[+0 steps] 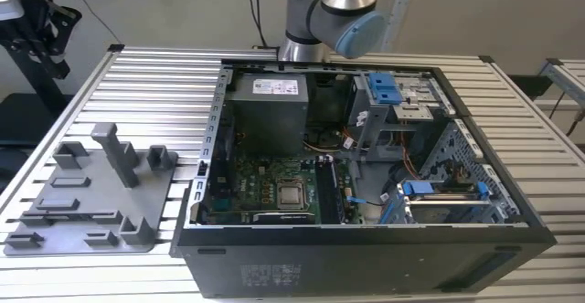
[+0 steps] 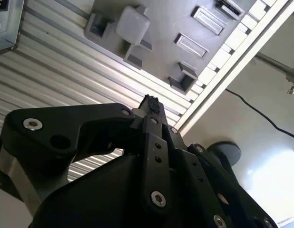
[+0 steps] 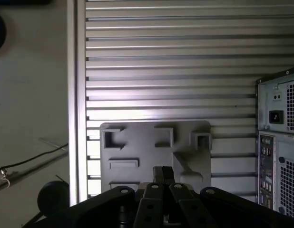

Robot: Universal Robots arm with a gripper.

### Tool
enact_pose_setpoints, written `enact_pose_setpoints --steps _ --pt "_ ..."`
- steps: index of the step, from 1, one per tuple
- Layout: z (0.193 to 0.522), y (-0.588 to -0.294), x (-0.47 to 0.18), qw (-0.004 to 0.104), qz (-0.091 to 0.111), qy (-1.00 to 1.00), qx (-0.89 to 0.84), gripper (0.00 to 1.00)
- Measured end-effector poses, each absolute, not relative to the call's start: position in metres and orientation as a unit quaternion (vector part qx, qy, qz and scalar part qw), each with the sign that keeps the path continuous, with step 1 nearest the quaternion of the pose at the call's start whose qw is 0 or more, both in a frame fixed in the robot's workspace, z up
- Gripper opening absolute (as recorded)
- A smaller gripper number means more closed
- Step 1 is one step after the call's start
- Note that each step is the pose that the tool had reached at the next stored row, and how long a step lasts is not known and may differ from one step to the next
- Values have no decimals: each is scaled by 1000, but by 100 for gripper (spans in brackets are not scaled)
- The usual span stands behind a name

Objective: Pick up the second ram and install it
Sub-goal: 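Reach for the second ram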

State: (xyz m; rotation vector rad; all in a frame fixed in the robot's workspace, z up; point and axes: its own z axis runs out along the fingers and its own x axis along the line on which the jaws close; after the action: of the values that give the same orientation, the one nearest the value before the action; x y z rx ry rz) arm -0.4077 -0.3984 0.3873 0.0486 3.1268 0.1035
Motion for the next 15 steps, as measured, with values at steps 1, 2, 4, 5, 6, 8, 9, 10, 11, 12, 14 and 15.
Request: enact_pose_setpoints --steps 1,2,4,5,6,8,9,10,11,12,14,15 --pt "387 -398 -409 6 33 999 15 11" --pt "387 -398 -410 6 33 999 15 11" --pt "387 -398 -410 6 33 999 15 11" --pt "387 -398 -410 6 33 999 15 11" --pt "387 -398 -410 6 33 999 15 11" --pt "387 -399 -411 6 33 999 15 11" --pt "387 -400 -411 6 33 999 15 11" --pt "387 -401 -412 6 33 999 15 11" --pt "387 -402 -412 6 33 999 15 11" --pt "387 -404 -413 7 33 999 15 11" --pt "387 -409 -414 6 33 999 15 11" --pt "387 -412 -414 6 33 999 15 11"
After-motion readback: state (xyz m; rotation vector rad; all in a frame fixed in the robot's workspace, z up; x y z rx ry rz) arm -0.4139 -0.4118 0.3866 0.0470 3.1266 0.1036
